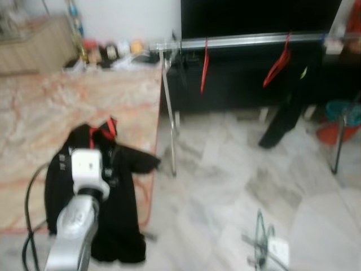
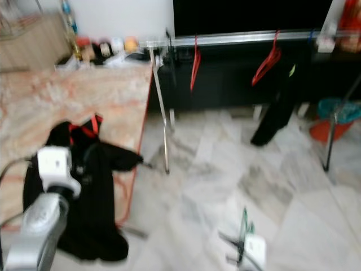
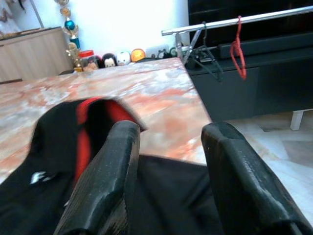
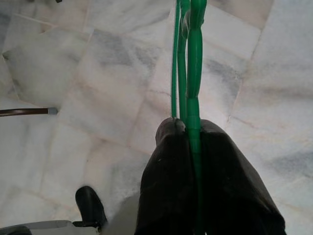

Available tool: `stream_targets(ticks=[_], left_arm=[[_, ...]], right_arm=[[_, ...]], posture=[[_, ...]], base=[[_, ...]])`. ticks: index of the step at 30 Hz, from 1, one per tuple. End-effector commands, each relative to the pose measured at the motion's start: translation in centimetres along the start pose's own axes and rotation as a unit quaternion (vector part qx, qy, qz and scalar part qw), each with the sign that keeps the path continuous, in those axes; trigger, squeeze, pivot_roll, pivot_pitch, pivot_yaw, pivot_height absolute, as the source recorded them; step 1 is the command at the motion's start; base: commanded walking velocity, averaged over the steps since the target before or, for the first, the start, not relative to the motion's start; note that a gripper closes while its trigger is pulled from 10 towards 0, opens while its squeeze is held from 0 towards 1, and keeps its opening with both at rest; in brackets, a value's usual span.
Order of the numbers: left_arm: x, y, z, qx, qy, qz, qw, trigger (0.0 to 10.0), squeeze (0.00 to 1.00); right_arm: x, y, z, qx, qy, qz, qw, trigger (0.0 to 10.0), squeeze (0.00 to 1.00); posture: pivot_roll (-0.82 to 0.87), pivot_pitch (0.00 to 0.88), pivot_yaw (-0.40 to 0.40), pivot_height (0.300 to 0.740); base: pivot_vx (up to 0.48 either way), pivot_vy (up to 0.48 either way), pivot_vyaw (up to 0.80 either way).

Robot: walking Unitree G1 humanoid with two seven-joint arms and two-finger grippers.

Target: Hang hanger

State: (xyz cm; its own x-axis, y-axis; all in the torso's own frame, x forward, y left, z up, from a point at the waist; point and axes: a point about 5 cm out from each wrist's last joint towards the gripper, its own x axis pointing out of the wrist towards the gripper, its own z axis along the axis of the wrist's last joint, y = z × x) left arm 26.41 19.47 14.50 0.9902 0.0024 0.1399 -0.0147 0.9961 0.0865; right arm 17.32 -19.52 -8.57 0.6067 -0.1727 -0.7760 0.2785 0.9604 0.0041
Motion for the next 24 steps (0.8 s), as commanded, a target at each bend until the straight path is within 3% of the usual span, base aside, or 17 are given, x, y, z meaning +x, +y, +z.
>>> stream_targets(ticks=[1,24], left_arm=[[0.4,-0.7,0.7,0.005,-0.013,-0.007,1.000,10.0,0.00],[1.3,-2.6,-1.2,-0.017,0.015,-0.047,0.999,10.0,0.00]], right_arm=[[0.0,-0.7,0.2,0.003,-0.006,-0.010,1.000,10.0,0.00],[0.0,-1.0,0.7,0.016,-0.025,-0.022,0.999,10.0,0.00]], posture=[[-0.17,0.000,0.082,0.740],[-0.19,0.020,0.066,0.740]], base=[[0.000,-0.398,0.00],[0.000,-0.368,0.00]])
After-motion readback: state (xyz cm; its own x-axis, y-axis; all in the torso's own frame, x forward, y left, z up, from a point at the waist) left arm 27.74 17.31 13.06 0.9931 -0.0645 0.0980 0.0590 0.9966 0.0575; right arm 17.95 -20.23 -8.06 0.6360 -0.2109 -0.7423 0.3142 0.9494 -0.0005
